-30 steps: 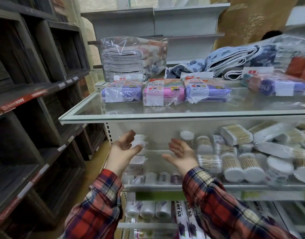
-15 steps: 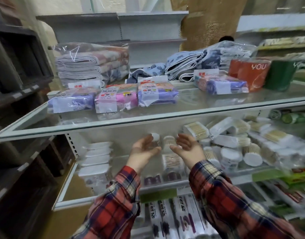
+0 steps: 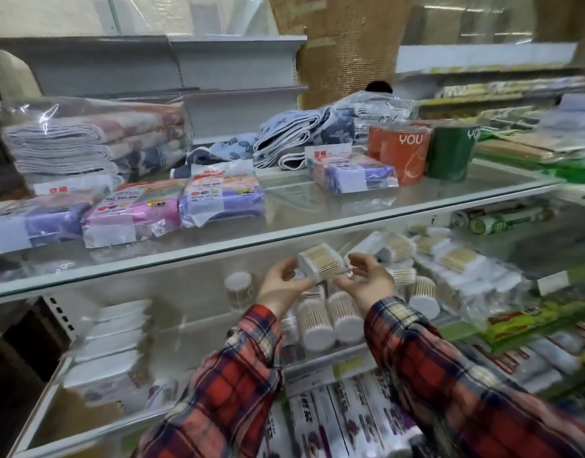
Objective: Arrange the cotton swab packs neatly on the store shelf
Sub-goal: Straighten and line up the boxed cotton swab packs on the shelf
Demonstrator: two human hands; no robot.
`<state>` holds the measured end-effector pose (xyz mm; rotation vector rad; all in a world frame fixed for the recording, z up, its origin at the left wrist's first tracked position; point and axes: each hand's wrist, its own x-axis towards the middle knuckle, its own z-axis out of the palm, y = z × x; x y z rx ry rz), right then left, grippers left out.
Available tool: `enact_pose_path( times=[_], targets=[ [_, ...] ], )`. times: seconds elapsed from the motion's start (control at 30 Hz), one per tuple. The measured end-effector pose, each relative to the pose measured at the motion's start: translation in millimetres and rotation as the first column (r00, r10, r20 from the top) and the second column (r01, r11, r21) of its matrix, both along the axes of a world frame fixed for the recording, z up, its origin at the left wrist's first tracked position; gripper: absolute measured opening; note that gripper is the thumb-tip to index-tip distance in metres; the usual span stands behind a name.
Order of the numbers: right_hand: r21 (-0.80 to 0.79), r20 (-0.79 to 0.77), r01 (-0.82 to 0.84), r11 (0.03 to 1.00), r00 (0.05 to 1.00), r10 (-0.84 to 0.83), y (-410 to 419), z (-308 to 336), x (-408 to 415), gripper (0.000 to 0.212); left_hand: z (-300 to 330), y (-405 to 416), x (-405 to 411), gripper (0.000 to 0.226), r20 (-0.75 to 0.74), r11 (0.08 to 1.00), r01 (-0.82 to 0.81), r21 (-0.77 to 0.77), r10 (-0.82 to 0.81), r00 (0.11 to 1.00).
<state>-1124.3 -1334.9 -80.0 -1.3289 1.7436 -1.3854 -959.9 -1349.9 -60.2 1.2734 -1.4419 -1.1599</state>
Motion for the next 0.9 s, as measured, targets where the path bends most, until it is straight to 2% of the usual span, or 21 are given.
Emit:
enact_pose_path(
  times=[0.2,0.4,0.6,0.9],
  targets=[
    [0.033,-0.362,-0.031,0.999,0.931,0.04,-22.0,11.4,5.3,0.065,-2.9,-21.9,-13.9,0.072,0.073,0.998,-0.053,0.016,0.052,0.996],
    [0.054,-0.6,-0.051,0.997,0.797,0.073,-42.2,14.1,22.6,0.064,-8.2,-37.6,-11.0,0.069,0.085,0.991,-0.13,0.029,0.127,0.988],
    [0.063,-0.729,-0.014,0.998,0.682,0.055,-55.4,7.8,32.7,0.066,-12.3,-47.5,-4.4,0.069,0.112,0.985,-0.173,0.003,0.172,0.979],
    [0.13,-0.809,0.097,0.987,0.586,0.049,-68.3,-1.1,38.2,0.068,-19.7,-48.2,-0.2,0.066,0.132,0.985,-0.173,0.012,0.169,0.977]
  ],
)
